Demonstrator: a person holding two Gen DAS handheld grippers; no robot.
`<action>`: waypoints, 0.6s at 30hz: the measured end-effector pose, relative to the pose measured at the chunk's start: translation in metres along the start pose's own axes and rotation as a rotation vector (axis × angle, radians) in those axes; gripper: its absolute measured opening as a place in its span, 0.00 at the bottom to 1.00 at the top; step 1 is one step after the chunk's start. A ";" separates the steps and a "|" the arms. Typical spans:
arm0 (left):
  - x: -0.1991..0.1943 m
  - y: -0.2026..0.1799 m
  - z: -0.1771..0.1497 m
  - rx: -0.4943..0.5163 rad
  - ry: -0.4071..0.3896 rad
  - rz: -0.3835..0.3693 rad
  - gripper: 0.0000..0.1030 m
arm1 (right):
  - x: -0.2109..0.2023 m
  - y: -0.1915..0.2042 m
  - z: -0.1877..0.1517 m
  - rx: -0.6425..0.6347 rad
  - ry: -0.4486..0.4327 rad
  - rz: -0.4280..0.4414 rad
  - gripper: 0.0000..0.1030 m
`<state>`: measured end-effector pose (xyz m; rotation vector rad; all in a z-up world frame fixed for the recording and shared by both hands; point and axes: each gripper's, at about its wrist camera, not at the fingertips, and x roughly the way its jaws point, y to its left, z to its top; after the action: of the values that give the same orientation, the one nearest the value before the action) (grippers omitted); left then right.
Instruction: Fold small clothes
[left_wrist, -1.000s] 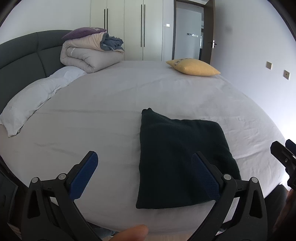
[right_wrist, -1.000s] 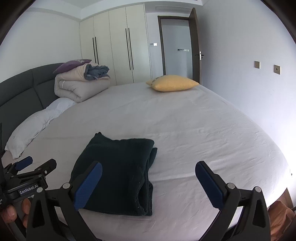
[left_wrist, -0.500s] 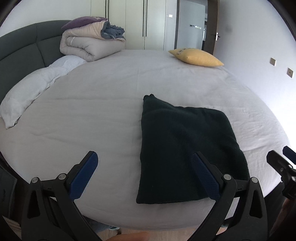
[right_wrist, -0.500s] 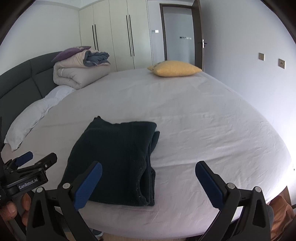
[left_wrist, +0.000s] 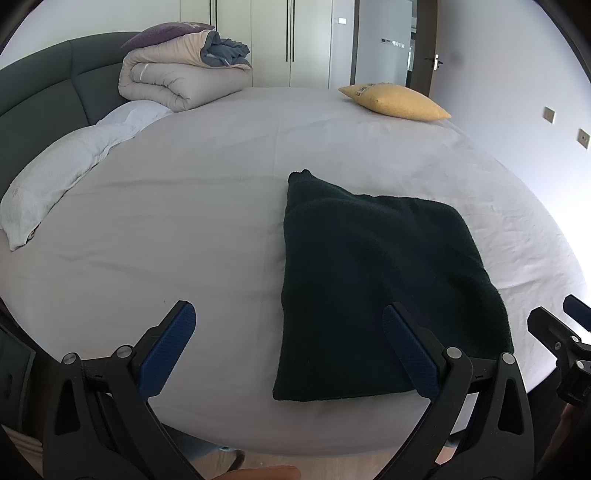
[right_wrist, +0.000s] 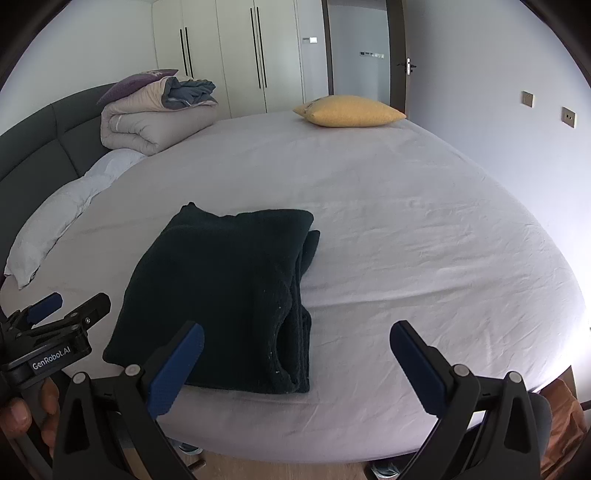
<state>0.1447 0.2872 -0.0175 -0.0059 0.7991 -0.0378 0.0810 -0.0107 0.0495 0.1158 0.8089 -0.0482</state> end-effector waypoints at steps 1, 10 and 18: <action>0.001 0.000 0.000 0.001 0.001 0.001 1.00 | 0.000 0.000 0.000 0.000 0.002 0.000 1.00; 0.005 -0.001 -0.002 -0.002 0.006 0.005 1.00 | 0.002 0.000 0.000 -0.004 0.007 0.001 1.00; 0.006 -0.003 -0.005 -0.001 0.010 0.007 1.00 | 0.004 0.000 -0.001 -0.004 0.011 0.002 1.00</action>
<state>0.1457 0.2844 -0.0254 -0.0043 0.8096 -0.0308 0.0833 -0.0109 0.0462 0.1135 0.8200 -0.0443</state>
